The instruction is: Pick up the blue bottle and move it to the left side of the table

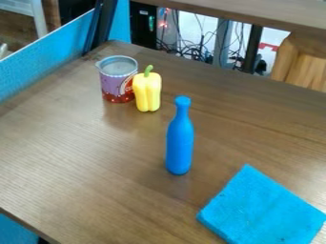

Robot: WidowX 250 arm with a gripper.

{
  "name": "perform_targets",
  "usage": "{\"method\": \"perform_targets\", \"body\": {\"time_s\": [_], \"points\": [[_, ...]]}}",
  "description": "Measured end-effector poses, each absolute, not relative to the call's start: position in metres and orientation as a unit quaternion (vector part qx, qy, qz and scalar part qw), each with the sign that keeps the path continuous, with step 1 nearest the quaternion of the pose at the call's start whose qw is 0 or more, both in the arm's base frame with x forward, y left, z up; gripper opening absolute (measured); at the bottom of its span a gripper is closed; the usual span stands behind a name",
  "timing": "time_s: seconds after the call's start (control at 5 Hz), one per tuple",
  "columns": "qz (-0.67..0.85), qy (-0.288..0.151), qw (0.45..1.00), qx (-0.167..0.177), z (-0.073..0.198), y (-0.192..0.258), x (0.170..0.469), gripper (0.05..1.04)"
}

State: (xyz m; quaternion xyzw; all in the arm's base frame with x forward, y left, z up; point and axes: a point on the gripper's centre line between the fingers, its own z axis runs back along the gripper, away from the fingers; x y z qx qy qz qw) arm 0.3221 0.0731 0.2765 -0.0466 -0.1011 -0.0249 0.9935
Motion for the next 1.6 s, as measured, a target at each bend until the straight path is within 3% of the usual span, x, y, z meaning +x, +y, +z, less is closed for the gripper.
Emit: {"method": "perform_targets", "body": {"time_s": [0.2,0.4,1.0,1.6], "points": [[-0.023,-0.084,0.995,-0.052,0.265,0.074,0.324,1.001],[-0.049,-0.046,0.996,-0.052,0.233,0.061,0.315,1.001],[-0.223,-0.043,0.974,-0.025,0.197,-0.028,0.262,1.001],[-0.260,-0.077,0.963,0.003,0.168,-0.058,0.273,1.001]]}}
